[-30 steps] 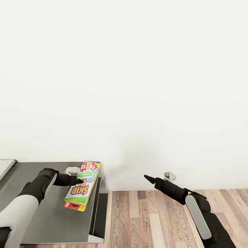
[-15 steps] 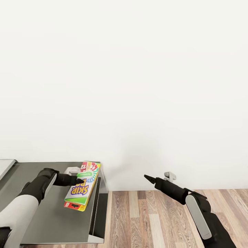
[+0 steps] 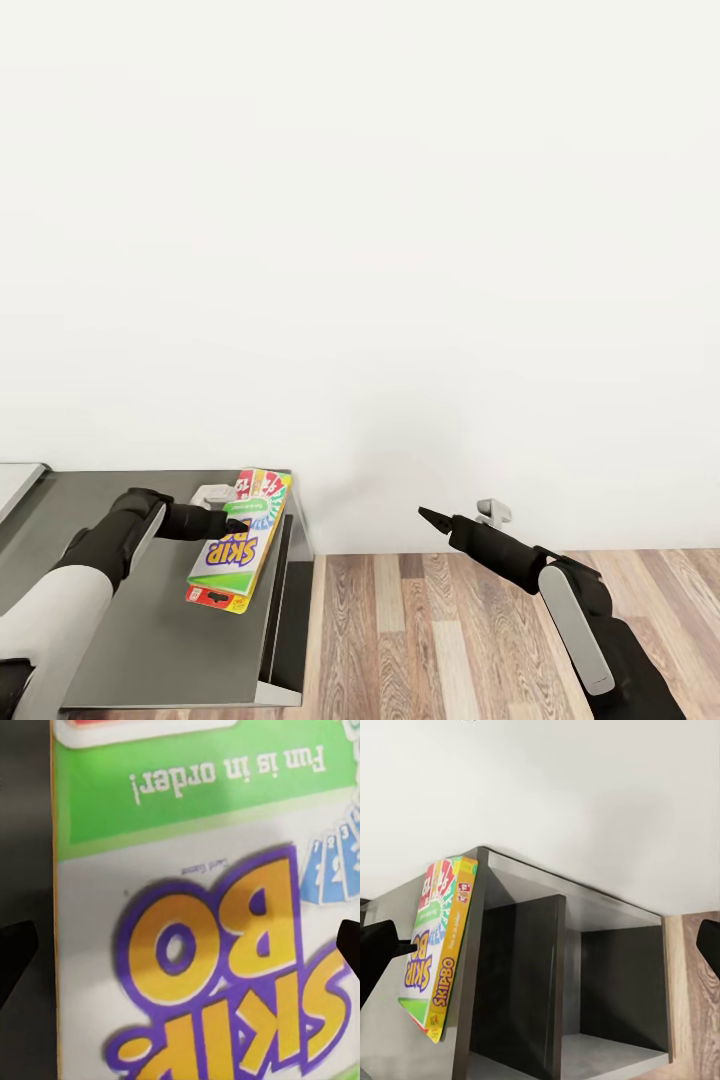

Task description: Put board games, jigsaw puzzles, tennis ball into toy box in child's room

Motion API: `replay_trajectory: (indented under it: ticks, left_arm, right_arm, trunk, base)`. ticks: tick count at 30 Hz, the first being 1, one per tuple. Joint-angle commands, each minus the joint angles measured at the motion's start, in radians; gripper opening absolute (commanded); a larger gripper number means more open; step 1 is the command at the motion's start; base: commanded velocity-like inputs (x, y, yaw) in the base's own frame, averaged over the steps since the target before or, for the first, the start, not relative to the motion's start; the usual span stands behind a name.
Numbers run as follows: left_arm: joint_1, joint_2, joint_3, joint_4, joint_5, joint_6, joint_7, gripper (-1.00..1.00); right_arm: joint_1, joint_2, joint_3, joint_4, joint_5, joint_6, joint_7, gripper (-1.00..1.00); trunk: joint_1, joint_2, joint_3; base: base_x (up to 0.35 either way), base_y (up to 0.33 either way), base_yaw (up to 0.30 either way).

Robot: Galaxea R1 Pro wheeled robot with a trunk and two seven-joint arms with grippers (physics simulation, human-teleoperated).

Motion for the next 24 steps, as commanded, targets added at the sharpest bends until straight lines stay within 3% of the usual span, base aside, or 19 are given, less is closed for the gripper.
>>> replay_trajectory:
  ticks: [1, 24]
  left_arm:
    - [-0.001, 0.0, 0.003, -0.001, -0.01, 0.003, -0.009, 1.0]
    - [-0.001, 0.0, 0.004, -0.001, -0.008, 0.002, -0.016, 1.0]
  right_arm:
    - [-0.001, 0.0, -0.001, -0.001, -0.001, 0.006, 0.003, 1.0]
    - [-0.001, 0.0, -0.002, -0.001, -0.001, 0.006, 0.003, 1.0]
  trunk:
    - [0.001, -0.002, -0.002]
    - [0.001, -0.002, -0.002]
  base:
    - [0.0, 0.0, 0.0]
    - [0.0, 0.0, 0.0]
